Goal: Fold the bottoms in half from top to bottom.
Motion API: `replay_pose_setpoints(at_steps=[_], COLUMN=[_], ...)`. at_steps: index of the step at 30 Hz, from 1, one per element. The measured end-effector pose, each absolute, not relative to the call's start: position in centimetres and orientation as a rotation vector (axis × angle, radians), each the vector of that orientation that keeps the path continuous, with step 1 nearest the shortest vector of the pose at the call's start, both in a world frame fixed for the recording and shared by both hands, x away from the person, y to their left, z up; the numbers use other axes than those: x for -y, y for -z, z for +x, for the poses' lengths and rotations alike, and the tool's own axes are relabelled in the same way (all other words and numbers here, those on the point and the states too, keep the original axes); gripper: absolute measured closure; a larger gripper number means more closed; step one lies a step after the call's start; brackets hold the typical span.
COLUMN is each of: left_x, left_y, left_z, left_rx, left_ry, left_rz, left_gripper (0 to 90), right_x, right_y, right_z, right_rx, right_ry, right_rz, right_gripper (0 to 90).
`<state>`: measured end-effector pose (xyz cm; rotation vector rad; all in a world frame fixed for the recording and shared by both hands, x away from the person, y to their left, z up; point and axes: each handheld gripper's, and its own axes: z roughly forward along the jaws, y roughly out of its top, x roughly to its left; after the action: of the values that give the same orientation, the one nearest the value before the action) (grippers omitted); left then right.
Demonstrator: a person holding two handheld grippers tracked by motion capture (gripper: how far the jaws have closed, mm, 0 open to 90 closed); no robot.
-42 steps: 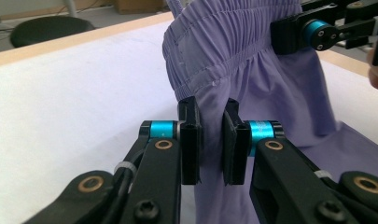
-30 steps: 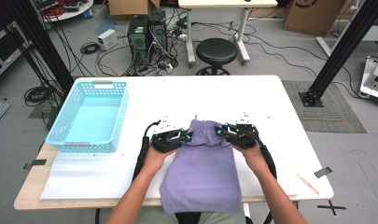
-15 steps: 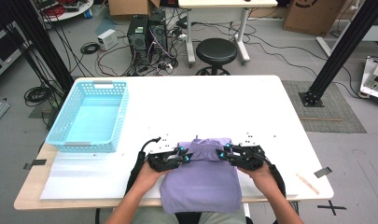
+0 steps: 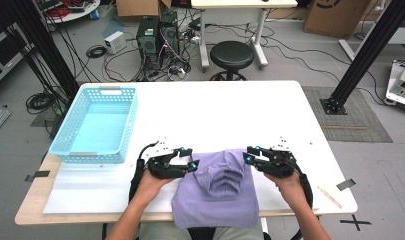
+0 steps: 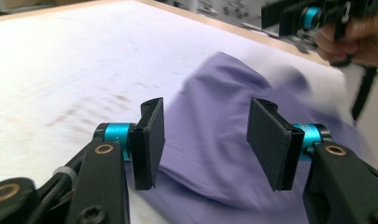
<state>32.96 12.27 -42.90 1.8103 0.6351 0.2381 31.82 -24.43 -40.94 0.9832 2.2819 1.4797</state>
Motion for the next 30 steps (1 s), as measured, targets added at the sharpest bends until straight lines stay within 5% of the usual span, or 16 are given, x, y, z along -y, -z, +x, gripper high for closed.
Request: replay_pose_setpoints(at_steps=[10, 19, 23, 27, 30], left_x=[-11.8, -10.5, -10.4, -9.8, -9.3], left_y=[44.0, 44.9, 44.9, 44.9, 45.1], left_z=[34.9, 35.6, 36.1, 36.6, 36.6], left_rx=[-0.796, -0.855, -0.884, -0.904, -0.900], left_ry=[-0.268, -0.262, -0.257, -0.236, -0.217], left_rz=[1.821, 1.890, 1.923, 1.995, 2.053], left_gripper=[46.8, 46.1, 46.2, 49.5, 61.0], right_x=[19.7, 19.7, 21.0, 23.0, 23.0], right_y=[43.0, 44.4, 43.0, 41.4, 42.4], right_z=[32.3, 30.5, 30.9, 33.6, 35.7], right_rx=[-2.442, -2.551, -2.480, -2.301, -2.348], right_ry=[-1.131, -1.064, -1.165, -1.193, -1.154], right_rz=[0.914, 0.888, 0.904, 1.055, 1.157], right_gripper=[74.0, 75.5, 58.8, 52.3, 52.4])
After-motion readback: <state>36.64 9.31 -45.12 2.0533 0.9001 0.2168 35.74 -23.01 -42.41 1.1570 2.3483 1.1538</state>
